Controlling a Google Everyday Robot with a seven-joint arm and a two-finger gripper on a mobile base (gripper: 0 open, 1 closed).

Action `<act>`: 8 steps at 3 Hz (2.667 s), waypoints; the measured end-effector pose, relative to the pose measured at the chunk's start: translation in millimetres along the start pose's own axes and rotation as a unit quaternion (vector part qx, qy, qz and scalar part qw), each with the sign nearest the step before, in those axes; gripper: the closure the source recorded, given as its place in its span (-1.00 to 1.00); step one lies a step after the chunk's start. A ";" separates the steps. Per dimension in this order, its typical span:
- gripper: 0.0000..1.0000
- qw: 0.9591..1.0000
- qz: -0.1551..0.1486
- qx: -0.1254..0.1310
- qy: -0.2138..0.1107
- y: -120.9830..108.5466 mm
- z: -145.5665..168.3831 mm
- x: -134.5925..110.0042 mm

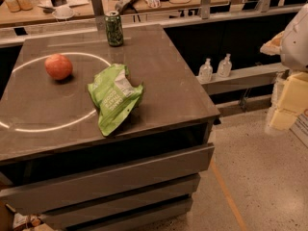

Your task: Pick green rice chip bag

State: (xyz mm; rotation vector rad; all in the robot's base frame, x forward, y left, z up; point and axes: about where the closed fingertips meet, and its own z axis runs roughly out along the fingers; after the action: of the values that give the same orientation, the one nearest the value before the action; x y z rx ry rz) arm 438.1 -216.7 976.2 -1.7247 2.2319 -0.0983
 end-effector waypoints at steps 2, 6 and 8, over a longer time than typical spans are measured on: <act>-1.00 0.999 -0.004 0.000 -0.033 3.3 0.9 -9.4; -1.00 0.938 0.057 -0.018 -0.340 35.3 23.5 -145.8; -1.00 0.930 0.078 -0.012 -0.359 27.2 43.6 -178.2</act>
Offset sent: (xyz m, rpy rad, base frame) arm -0.0066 0.0488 0.0016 0.3062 -0.0739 0.1295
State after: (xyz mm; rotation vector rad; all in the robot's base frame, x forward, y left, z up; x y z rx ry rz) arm 464.9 -33.4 965.0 -1.2874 1.7931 0.5160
